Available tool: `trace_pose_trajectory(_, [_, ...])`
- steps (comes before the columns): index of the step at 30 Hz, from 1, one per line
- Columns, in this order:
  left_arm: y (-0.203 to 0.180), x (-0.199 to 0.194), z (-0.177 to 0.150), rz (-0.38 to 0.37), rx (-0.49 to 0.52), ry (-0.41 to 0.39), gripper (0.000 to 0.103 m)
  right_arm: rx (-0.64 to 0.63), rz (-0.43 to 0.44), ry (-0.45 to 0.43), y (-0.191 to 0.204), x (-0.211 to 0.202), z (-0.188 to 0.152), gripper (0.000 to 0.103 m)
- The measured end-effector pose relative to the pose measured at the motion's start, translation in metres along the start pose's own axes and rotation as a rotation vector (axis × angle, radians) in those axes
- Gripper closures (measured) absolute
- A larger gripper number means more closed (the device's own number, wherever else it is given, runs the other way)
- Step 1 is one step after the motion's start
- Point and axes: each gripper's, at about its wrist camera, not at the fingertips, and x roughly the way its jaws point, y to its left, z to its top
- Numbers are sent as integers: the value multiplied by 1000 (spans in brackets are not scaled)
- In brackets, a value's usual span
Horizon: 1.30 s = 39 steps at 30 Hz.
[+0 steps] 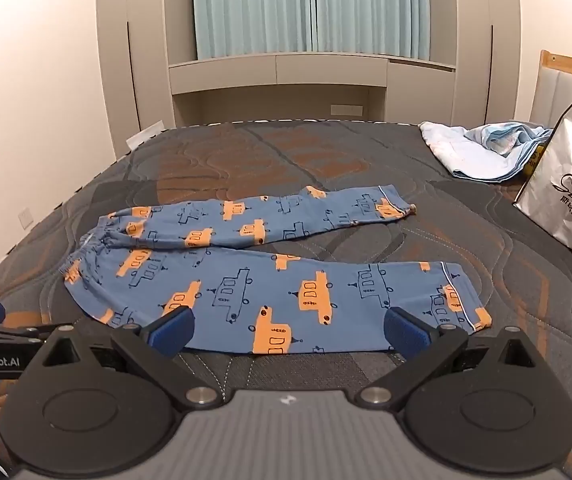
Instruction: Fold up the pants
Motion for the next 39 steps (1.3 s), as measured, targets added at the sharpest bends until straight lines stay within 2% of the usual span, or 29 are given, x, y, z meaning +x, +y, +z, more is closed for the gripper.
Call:
trace_pose_trajectory(8, [3, 1, 8, -4, 3, 3, 0, -25, -18, 9, 1, 0, 2, 0])
trace_pose_trajectory(39, [4, 6, -1, -19, -7, 6, 0, -16, -5, 11, 2, 5, 6, 0])
